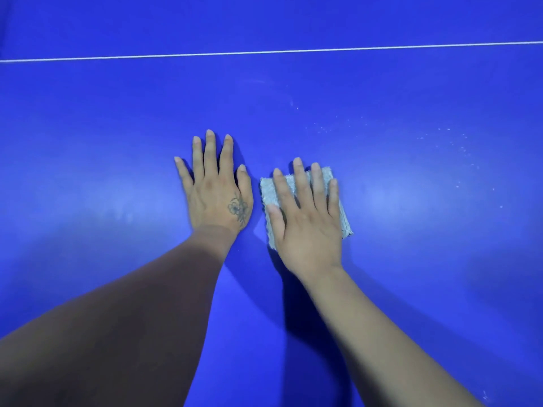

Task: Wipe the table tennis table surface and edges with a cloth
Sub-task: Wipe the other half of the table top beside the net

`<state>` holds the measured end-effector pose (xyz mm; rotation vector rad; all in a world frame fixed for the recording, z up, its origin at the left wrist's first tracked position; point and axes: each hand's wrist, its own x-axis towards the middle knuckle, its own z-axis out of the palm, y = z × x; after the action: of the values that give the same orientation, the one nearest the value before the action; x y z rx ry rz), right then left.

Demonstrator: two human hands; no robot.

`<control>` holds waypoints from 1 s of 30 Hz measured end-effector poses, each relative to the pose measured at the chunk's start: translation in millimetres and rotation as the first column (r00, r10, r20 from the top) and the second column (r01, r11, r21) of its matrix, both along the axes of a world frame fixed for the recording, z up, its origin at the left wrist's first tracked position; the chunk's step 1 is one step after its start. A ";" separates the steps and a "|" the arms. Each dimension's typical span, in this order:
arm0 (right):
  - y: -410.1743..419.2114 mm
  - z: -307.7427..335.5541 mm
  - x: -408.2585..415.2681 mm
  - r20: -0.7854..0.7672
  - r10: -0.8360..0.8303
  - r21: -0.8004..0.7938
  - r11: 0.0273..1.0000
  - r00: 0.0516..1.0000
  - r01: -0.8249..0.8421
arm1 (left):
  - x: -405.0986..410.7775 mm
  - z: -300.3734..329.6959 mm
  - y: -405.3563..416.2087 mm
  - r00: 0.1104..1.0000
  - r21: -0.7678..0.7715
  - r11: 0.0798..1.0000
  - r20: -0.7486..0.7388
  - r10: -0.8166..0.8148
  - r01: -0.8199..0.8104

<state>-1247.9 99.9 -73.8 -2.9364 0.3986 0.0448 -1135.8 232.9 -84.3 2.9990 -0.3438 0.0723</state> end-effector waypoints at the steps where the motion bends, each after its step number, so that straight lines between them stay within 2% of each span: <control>1: -4.2 0.8 -7.6 0.000 0.028 0.003 1.000 1.000 -0.028 | 0.2 -0.1 0.3 1.000 -0.003 1.000 0.000 0.003 -0.003; 4: -21.2 1.7 -23.5 0.005 0.030 0.015 0.999 1.000 -0.030 | 0.2 -1.6 0.0 1.000 0.003 1.000 0.001 0.004 -0.004; 7: -40.0 1.6 -18.0 0.002 -0.046 -0.003 0.999 0.999 0.046 | 0.3 -1.6 0.5 1.000 -0.001 1.000 -0.009 0.009 -0.009; 11: -61.0 -2.8 27.6 0.013 -0.188 -0.016 0.982 0.982 0.188 | 0.5 -2.1 0.6 0.999 -0.011 1.000 -0.029 0.014 -0.014; 14: -66.1 -7.0 71.3 0.030 -0.227 -0.002 0.974 0.974 0.227 | 0.4 -1.8 0.5 0.999 -0.016 1.000 -0.029 0.017 -0.018; 20: -46.9 -5.6 122.4 0.032 -0.126 -0.001 0.992 0.992 0.126 | 0.1 -1.5 -0.5 1.000 -0.033 0.999 -0.022 0.016 -0.017; 26: -19.6 -1.8 79.9 0.038 0.101 0.007 0.995 0.994 -0.101 | 0.2 -2.8 -0.4 1.000 -0.037 0.999 -0.022 0.016 -0.016; 30: -35.4 -2.9 54.5 0.028 0.045 -0.001 0.999 0.999 -0.045 | 0.5 -3.2 0.1 1.000 -0.035 0.999 -0.017 0.019 -0.020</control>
<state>-1193.4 64.5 -76.7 -2.9424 0.3279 0.0101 -1135.3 233.0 -87.6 2.9667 -0.3085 0.0542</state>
